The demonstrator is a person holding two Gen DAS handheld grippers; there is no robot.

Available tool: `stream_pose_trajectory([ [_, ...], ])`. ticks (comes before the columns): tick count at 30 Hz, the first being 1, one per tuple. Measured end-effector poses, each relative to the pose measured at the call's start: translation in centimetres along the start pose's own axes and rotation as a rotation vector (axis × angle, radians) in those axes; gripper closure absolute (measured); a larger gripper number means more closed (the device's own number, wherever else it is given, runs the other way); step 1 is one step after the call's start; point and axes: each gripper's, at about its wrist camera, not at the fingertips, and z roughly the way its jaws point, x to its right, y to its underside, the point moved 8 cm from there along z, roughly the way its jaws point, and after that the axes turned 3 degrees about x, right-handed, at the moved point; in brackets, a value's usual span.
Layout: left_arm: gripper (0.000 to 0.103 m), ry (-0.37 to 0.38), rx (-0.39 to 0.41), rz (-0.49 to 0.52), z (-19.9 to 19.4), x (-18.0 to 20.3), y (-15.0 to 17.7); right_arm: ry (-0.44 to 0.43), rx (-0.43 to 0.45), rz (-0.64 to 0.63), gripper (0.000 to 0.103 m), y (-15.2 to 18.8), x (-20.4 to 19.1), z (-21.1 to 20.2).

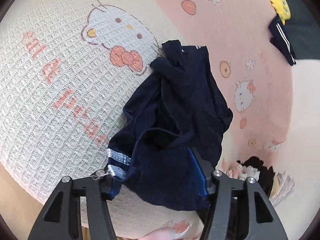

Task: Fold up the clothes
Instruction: 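Lower the pants onto the blanket and regrasp the striped edge with both grippers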

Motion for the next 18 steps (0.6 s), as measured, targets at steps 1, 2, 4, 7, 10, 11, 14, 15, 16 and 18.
stream_pose_trajectory([
  [1,0.047,-0.007,0.003,0.015,0.1,0.2,-0.1,-0.005,0.010,0.011,0.062,-0.3,0.2,-0.2],
  [2,0.047,-0.018,0.008,0.033,0.1,0.4,-0.2,-0.010,0.020,0.022,0.062,-0.5,0.4,-0.5],
  [4,0.047,-0.052,0.025,0.078,0.3,0.8,-0.5,-0.021,0.040,0.044,0.062,-1.1,0.7,-0.9],
  [7,0.046,-0.097,0.044,0.143,0.6,1.2,-1.0,-0.008,0.071,0.064,0.062,-2.2,0.5,-1.6],
  [10,0.046,-0.135,0.051,0.202,0.7,1.9,-0.6,0.020,0.103,0.077,0.062,-3.6,-0.2,-2.1],
  [11,0.044,-0.141,0.048,0.220,0.7,2.1,-0.4,0.029,0.113,0.081,0.061,-4.1,-0.5,-2.3],
  [14,0.030,-0.132,0.028,0.285,1.0,2.9,0.4,0.057,0.145,0.094,0.062,-5.4,-1.2,-2.9],
  [15,0.030,-0.144,0.027,0.308,1.1,3.1,0.5,0.067,0.155,0.098,0.062,-5.9,-1.4,-3.1],
  [16,0.030,-0.158,0.029,0.330,1.3,3.3,0.6,0.070,0.160,0.104,0.062,-5.9,-1.4,-3.2],
  [18,0.030,-0.199,0.055,0.366,1.4,3.6,0.5,0.082,0.161,0.101,0.064,-5.9,-1.4,-3.2],
])
